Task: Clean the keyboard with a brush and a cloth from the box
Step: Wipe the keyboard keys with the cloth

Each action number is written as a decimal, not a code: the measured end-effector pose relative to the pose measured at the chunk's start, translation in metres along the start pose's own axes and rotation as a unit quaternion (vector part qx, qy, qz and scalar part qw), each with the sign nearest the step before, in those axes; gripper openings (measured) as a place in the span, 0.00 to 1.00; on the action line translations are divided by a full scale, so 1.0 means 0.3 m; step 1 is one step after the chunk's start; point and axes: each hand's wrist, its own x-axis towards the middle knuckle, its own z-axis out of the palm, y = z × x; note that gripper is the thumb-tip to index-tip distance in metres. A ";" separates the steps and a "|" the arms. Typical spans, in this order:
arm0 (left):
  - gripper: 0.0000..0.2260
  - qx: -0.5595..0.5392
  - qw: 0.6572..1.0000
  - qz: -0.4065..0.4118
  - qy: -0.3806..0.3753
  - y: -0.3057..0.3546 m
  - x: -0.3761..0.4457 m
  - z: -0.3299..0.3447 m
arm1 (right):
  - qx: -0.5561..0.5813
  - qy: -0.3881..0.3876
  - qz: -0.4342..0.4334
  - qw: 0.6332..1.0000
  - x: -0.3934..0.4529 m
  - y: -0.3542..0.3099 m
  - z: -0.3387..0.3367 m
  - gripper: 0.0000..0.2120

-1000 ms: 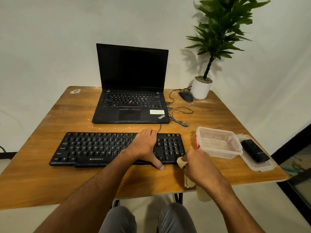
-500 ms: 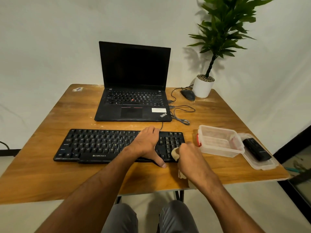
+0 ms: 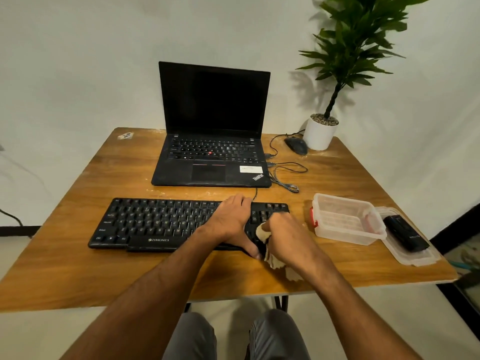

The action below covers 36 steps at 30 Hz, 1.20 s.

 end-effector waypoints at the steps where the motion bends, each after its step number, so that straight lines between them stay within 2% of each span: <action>1: 0.57 0.000 1.000 -0.001 -0.002 0.000 0.000 0.001 | -0.001 -0.011 -0.004 1.000 -0.033 0.003 0.003 0.14; 4: 0.58 -0.004 1.000 -0.005 -0.006 -0.001 0.001 0.005 | -0.008 -0.025 -0.002 1.000 -0.050 0.022 -0.007 0.16; 9: 0.57 0.006 1.000 -0.006 -0.010 -0.002 0.003 0.003 | 0.041 0.063 0.027 0.997 0.094 0.014 -0.041 0.18; 13: 0.59 0.000 1.000 -0.004 -0.007 -0.002 -0.002 0.003 | -0.009 0.014 -0.014 1.000 0.054 0.003 -0.013 0.14; 16: 0.60 -0.005 1.000 -0.006 -0.010 0.001 -0.004 -0.001 | -0.031 -0.020 -0.044 0.998 -0.032 0.058 0.006 0.20; 18: 0.60 -0.003 1.000 -0.010 -0.012 0.006 -0.004 -0.003 | -0.027 -0.011 -0.027 0.999 -0.053 0.095 0.014 0.23; 20: 0.60 -0.001 1.000 -0.014 -0.015 0.010 -0.006 -0.003 | -0.010 0.017 -0.021 1.000 -0.046 0.091 0.023 0.21; 25: 0.57 0.004 1.000 -0.018 -0.018 0.017 -0.005 -0.002 | 0.021 0.024 -0.068 0.997 -0.063 -0.004 0.076 0.19; 30: 0.61 0.003 0.999 -0.023 -0.027 0.019 -0.005 -0.009 | -0.026 0.023 -0.012 0.999 -0.114 0.080 0.057 0.20; 36: 0.60 0.011 0.999 -0.025 -0.037 0.024 -0.010 -0.020 | -0.044 0.077 0.060 0.994 -0.151 0.110 0.017 0.19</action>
